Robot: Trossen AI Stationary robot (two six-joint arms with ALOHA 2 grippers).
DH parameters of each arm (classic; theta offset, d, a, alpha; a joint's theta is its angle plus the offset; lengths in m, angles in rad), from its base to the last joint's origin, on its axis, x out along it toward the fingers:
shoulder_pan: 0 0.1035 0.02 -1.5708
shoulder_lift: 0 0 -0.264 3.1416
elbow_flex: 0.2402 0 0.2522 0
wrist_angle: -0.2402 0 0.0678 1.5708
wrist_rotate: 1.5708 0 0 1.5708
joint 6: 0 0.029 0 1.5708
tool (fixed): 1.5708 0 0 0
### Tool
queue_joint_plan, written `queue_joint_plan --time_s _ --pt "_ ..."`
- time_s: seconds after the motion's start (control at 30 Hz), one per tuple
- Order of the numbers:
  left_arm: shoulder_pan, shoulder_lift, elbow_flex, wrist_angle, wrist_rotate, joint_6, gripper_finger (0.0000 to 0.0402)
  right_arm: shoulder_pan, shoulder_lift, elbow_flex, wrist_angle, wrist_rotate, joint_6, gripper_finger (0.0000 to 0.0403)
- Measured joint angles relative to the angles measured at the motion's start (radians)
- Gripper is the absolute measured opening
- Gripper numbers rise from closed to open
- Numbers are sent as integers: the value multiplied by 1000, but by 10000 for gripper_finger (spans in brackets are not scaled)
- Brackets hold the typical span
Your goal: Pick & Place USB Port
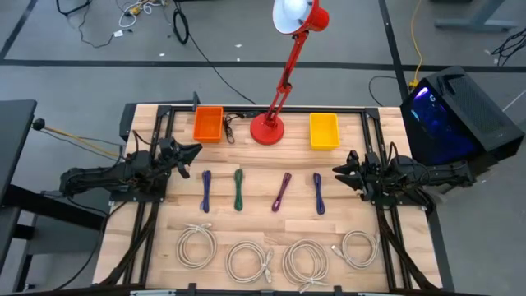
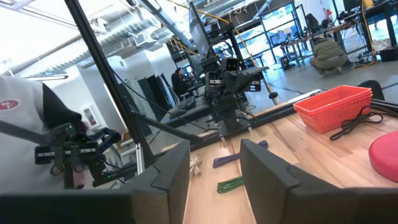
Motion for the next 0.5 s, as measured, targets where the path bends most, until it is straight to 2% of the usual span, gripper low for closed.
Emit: queue_joint_plan --time_s 0.37,0.5 --pt "0 0 0 67 -9 -79 53 0 0 0 0 0 0 144" --pt "0 0 0 101 -56 -133 53 0 0 0 0 0 0 144"
